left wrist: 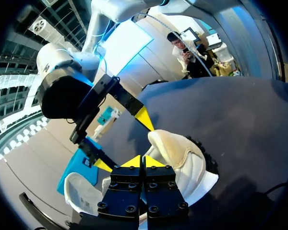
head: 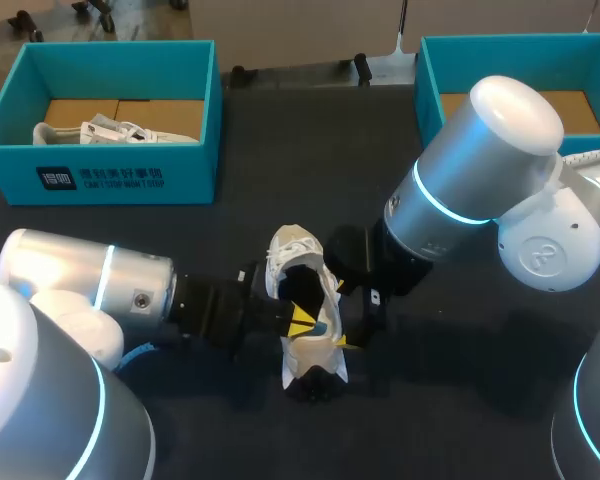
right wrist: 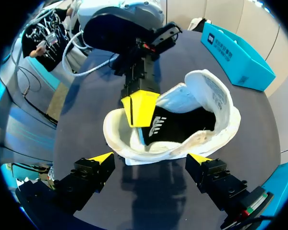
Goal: Take the shoe out of the shoebox, open the shoe tongue, remove and reinsert the insole, then place the shoe into the shoebox
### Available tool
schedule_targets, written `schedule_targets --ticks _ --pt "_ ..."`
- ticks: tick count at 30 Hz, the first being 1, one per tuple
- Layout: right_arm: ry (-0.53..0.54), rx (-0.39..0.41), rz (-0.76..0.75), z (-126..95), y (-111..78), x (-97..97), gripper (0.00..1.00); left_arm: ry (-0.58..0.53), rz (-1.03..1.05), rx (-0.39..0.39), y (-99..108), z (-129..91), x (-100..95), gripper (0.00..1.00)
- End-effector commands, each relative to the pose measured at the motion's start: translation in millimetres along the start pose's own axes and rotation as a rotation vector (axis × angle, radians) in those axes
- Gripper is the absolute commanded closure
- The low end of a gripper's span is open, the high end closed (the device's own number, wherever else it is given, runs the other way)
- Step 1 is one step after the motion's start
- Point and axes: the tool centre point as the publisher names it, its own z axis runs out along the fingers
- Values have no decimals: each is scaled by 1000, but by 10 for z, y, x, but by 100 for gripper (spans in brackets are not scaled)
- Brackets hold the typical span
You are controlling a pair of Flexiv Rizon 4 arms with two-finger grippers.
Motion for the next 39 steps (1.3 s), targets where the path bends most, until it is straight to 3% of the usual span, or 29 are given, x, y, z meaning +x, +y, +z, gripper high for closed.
schedule_targets --ticks 1,3,5,18,33,37,39 --pt "-2 0 1 17 5 9 0 -4 1 18 32 43 2 97" --pt "-2 0 1 17 5 9 0 -6 2 21 -5 0 7 72" --pt "-2 0 1 17 5 9 0 -13 0 28 -45 -65 9 59" --pt "2 -1 5 -39 -25 -8 0 -20 -14 47 -218 -269 -22 66" --pt "19 39 20 -538 -531 -228 0 133 0 31 -249 -443 -221 69" --pt "11 33 17 -650 -644 -271 0 195 -1 48 -244 -514 -256 68" --pt "26 -10 -4 -690 -700 -286 0 233 10 43 -254 -542 -263 69"
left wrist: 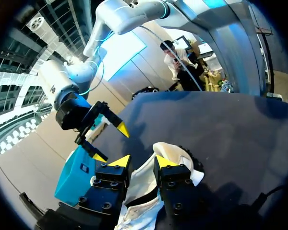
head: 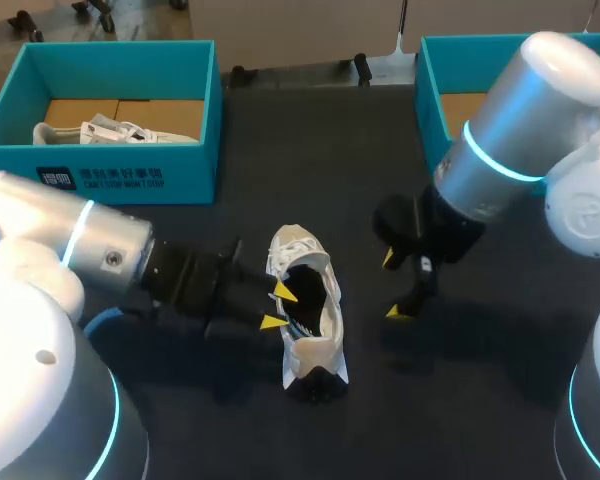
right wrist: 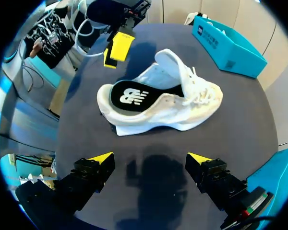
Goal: Take the shoe out of the shoebox, open the shoe tongue, remove and reinsert the insole, then place the shoe into the shoebox
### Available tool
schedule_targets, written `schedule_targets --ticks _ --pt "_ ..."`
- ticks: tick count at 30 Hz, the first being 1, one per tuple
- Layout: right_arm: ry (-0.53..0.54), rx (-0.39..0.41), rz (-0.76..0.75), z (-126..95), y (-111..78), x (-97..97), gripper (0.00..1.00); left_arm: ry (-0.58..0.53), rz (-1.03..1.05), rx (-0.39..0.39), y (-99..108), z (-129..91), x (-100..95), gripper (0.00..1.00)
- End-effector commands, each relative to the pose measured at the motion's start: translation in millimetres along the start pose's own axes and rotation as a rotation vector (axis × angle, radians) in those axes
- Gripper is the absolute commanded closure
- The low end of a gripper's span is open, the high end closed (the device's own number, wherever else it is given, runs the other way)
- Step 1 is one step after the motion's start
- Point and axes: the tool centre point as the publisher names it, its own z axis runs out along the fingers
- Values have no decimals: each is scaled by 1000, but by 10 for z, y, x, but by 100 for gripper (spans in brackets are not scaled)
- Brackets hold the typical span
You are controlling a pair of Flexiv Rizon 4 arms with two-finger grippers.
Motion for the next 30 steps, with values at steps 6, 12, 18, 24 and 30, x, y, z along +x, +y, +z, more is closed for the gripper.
schedule_targets --ticks 6,12,18,24,30 --pt "20 -48 -15 -204 -186 43 0 225 27 -14 -38 -184 -42 71" --pt "20 -48 -15 -204 -186 43 0 382 40 -29 -60 -297 -59 69" --pt "20 -48 -15 -204 -186 43 0 585 62 -87 -122 -381 -144 83" --pt "20 -48 -15 -204 -186 43 0 815 22 -138 -136 -446 -183 100" --pt "20 -48 -15 -204 -186 43 0 815 22 -138 -136 -446 -183 100"
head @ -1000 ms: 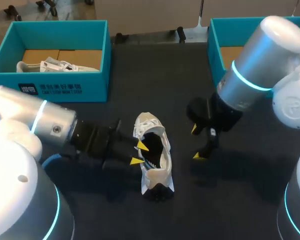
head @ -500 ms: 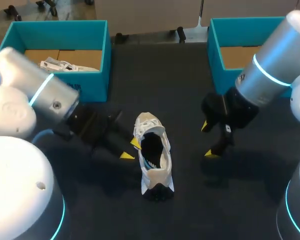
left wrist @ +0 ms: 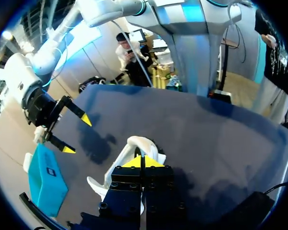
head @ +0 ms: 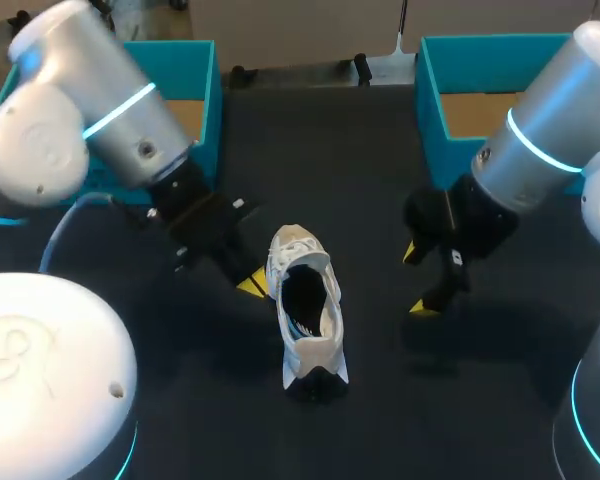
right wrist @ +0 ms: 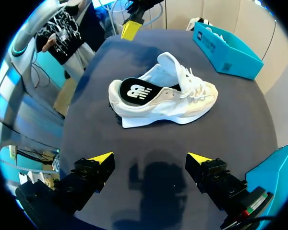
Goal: Take the shoe out of the shoebox, open the shoe tongue, remove and reinsert the insole, then place the shoe into the shoebox
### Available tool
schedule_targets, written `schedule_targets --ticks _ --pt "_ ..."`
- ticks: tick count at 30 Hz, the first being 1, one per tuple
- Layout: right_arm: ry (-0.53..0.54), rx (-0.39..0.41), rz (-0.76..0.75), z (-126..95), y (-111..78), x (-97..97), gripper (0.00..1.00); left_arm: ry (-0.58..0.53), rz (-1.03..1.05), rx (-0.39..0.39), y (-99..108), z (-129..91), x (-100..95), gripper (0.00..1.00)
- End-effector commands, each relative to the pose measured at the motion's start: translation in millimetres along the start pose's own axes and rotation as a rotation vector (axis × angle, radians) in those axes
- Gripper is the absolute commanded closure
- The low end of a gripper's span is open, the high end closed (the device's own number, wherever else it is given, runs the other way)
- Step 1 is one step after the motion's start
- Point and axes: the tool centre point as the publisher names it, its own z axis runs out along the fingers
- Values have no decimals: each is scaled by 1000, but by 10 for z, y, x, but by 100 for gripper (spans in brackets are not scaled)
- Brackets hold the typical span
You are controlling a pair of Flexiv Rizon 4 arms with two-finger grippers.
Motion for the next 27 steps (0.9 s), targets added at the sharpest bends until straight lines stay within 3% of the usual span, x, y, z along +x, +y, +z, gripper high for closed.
schedule_targets --ticks 1,6,15,17,25,27 --pt "-2 2 0 8 1 7 0 243 -1 -1 6 -12 -53 100" --pt "-2 2 0 8 1 7 0 243 -1 -1 6 -12 -53 100" --pt "-24 33 54 -338 -558 -89 0 412 186 -129 -20 -25 -202 100" --pt "1 45 68 -379 -680 -87 0 509 231 -178 -50 -47 -225 100" --pt "1 45 68 -379 -680 -87 0 509 231 -178 -50 -47 -225 100" --pt "1 45 68 -379 -680 -87 0 537 299 -208 -48 64 -295 100"
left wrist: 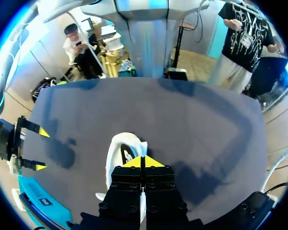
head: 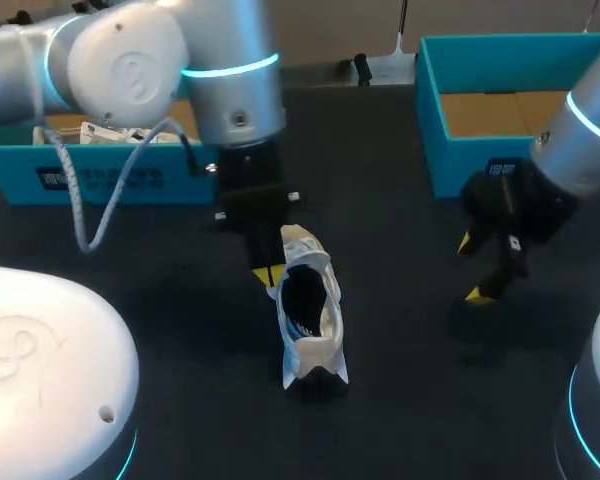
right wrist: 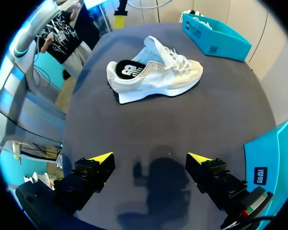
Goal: Take the shoe out of the shoebox, open the shoe tongue, remove and reinsert the insole, then place the shoe into the shoebox
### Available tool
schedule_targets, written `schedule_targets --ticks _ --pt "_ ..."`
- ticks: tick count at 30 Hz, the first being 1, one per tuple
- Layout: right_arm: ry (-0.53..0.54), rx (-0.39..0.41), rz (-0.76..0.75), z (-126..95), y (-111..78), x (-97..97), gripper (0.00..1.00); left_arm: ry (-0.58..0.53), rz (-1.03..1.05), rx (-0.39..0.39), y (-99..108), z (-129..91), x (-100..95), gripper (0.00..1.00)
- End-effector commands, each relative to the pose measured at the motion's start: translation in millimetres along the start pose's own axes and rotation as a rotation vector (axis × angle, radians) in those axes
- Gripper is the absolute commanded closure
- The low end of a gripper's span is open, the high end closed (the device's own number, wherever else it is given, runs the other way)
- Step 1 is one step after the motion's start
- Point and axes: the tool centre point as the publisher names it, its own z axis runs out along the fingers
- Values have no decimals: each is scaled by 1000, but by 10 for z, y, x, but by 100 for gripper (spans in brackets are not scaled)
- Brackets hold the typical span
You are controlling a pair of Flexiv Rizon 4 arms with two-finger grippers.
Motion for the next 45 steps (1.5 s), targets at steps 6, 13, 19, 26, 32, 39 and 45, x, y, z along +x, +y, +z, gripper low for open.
schedule_targets --ticks 6,13,19,26,32,39,45 --pt "-6 0 0 -4 -8 34 0 177 231 -99 100 88 -288 100" --pt "-6 0 0 -4 -8 34 0 177 231 -99 100 88 -288 100" --pt "-6 0 0 -4 -8 34 0 265 345 -134 140 235 -349 100" --pt "-6 0 0 -4 -8 34 0 265 345 -134 140 235 -349 100" --pt "-6 0 0 -4 -8 34 0 281 392 -155 293 398 -389 100" --pt "-6 0 0 -4 -8 34 0 272 436 -106 407 615 -335 100" --pt "-6 0 0 -4 -8 34 0 316 444 -117 407 768 -260 100"
